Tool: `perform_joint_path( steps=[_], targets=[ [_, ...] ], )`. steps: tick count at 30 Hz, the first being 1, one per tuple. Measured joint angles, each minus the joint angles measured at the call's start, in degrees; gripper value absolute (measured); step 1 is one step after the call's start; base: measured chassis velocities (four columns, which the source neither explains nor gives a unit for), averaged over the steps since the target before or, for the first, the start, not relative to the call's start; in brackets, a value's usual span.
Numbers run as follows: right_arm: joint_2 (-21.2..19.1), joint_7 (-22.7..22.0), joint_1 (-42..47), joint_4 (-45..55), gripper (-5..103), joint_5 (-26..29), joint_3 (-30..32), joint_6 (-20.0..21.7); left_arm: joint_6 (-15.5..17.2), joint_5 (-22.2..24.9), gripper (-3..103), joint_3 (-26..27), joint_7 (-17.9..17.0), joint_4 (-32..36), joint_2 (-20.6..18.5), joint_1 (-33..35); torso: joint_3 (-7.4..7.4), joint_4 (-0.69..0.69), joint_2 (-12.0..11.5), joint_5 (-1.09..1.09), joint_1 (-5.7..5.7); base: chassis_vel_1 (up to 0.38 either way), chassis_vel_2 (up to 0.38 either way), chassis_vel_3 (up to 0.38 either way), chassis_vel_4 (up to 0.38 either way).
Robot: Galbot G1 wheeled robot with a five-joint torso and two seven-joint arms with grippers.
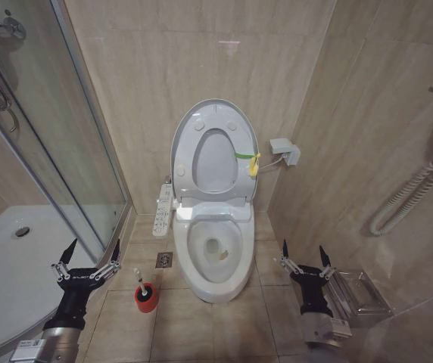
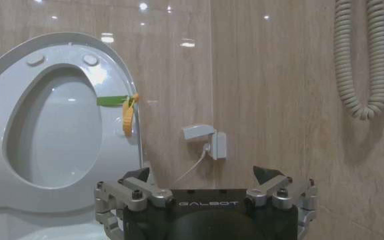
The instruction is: Open the toilet lid, clean the toilet bowl with a toilet brush, close the toilet lid, and flush.
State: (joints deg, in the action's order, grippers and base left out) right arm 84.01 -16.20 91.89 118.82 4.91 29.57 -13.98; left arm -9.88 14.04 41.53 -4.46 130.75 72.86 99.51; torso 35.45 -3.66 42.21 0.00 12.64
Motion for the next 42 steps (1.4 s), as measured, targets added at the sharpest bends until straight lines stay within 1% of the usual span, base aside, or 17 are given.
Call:
perform_joint_path(
  steps=[42],
  targets=[
    [0.00,0.00,0.00,-0.02,100,0.00,0.00,0.00,0.00,0.00,100,0.00,0.00,0.00,0.00,0.00,0.00,0.00,0.00,0.00,0.00,0.000,0.000,0.000,0.000]
  ],
)
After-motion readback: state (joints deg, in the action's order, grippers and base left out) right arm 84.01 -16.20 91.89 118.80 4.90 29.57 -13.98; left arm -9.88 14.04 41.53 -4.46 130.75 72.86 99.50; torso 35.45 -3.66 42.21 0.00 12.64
